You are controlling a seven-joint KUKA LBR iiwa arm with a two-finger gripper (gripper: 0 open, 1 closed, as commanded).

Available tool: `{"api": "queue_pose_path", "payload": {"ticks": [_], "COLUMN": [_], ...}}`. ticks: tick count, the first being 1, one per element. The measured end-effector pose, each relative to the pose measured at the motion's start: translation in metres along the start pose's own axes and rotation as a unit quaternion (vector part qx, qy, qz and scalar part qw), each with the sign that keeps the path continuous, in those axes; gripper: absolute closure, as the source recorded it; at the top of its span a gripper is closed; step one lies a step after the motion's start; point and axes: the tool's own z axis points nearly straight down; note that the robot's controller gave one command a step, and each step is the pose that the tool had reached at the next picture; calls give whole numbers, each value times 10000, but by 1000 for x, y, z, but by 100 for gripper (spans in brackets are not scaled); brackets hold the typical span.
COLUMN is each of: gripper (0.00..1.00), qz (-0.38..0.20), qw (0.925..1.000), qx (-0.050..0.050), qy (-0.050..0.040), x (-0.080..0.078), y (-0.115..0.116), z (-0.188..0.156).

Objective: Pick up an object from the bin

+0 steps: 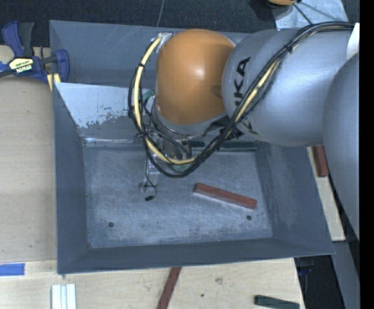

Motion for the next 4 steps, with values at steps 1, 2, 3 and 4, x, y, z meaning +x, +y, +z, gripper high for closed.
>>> {"api": "queue_pose_path", "payload": {"ticks": [1,2,3,4], "gripper": [0,0,0,0], "qz": [8,640,687,-889], "qw": [10000,9979,9976,9960], "qx": [-5,-7,-9,-3], "qy": [-24,-28,-46,-67], "x": [-1,11,-8,-11], "y": [0,-17,-26,-49], "z": [-3,-11,-4,57]}}
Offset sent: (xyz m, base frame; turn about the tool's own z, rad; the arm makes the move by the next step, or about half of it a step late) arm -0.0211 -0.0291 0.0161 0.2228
